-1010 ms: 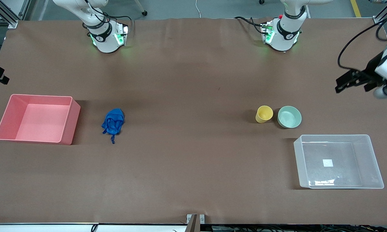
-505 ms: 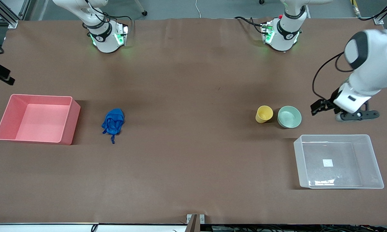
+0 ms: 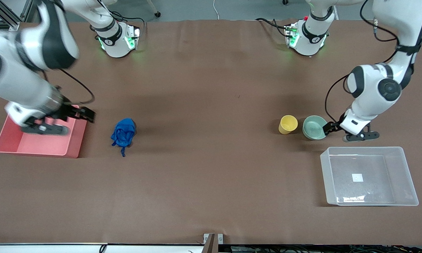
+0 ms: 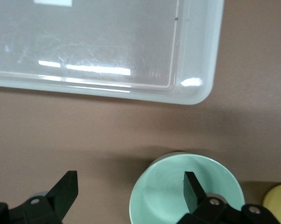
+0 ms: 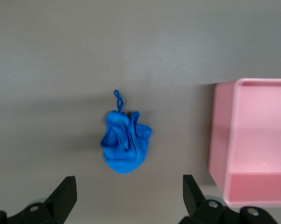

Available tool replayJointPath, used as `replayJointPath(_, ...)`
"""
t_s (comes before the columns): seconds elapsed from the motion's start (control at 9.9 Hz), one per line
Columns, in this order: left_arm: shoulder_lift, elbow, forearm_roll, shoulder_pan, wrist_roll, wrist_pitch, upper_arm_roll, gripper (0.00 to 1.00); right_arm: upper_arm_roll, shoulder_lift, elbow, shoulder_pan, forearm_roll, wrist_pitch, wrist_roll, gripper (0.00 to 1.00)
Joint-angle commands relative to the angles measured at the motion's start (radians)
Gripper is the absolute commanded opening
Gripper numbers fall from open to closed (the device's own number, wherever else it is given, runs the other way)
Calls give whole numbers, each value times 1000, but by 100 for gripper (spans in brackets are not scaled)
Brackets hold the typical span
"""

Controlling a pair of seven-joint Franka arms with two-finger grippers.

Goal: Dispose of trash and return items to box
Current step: 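Grasp the blue cloth with the right gripper while the left gripper lifts the bowl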

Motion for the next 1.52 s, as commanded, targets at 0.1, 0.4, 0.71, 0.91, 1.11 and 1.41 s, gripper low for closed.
replayJointPath(0.1,58,-43,-11,-5,21,39,-32,91,-9,120,-236,47,-6,375,12,100)
replayJointPath(0.4,81,-62,-13,-5,27,59,-46,3,-10,243,-254,57,-9,511,11,92)
replayJointPath(0.71,61,-74,-13,6,56,59,-46,0,-16,263,-299,92,-9,574,11,34)
replayJointPath(0.91,-3,-99,-14,9,102,31,-35,0,-13,263,-297,92,-9,565,64,1)
replayJointPath(1.11,-92,-53,-14,8,125,-103,-15,0,-12,263,-282,101,-8,557,121,1)
replayJointPath(1.41,-56,235,-17,9,138,-321,-9,0,-13,216,-1,94,-5,94,201,1)
